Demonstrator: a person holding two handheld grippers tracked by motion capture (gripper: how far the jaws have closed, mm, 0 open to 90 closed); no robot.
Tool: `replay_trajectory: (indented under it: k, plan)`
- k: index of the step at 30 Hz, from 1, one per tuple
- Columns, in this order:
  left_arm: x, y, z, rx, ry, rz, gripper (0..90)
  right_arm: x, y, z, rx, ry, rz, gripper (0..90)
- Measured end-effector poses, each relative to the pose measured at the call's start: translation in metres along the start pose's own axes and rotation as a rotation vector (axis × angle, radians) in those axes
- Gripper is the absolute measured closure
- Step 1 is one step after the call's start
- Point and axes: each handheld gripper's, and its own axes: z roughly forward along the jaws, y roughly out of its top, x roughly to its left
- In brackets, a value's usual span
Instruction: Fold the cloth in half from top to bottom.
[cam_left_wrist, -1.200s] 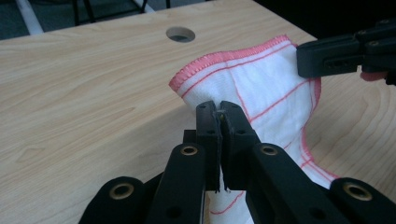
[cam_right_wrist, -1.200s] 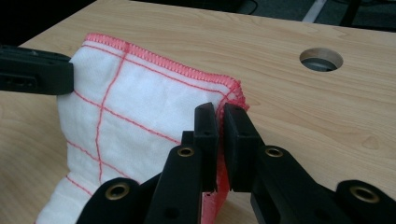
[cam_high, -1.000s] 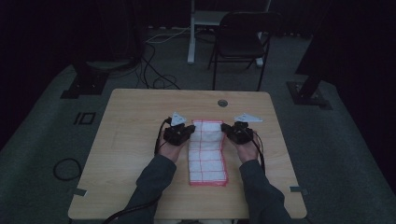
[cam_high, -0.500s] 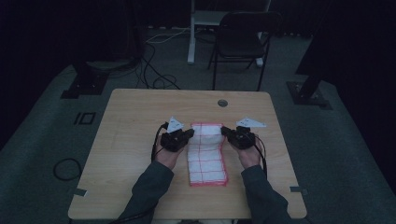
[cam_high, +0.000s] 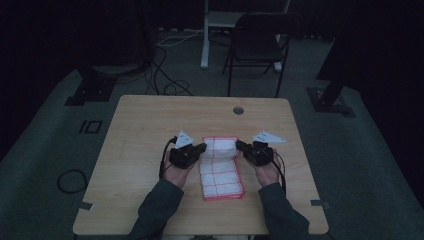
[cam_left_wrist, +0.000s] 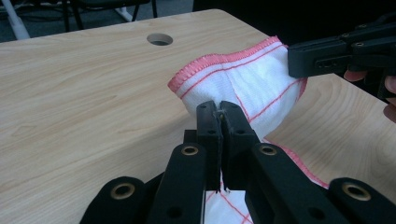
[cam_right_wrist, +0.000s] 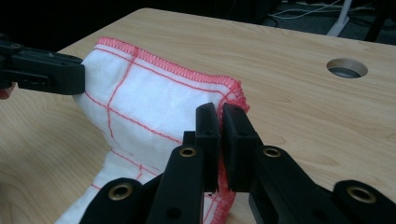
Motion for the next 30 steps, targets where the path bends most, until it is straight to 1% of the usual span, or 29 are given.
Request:
replay_trajectory:
  k: [2,7,16,19,30]
  plan:
    - [-0.001,-0.002,-0.002,0.001,-0.005,-0.004,88.3,0.001,-0.001,-0.001,0.000,0.002,0.000,86.4]
    - [-0.006,-0.006,-0.005,0.004,-0.010,0.001,88.3,0.003,-0.006,-0.004,0.001,0.008,-0.002,86.4]
    - [-0.015,-0.017,-0.012,0.006,-0.025,-0.011,88.2,0.009,-0.016,-0.012,0.002,0.022,-0.001,86.5]
    - [-0.019,-0.023,-0.014,0.008,-0.030,-0.010,88.2,0.010,-0.020,-0.014,0.008,0.026,-0.005,86.4]
    - [-0.027,-0.038,-0.019,0.020,-0.042,-0.018,88.2,0.015,-0.036,-0.019,0.037,0.044,-0.006,86.4]
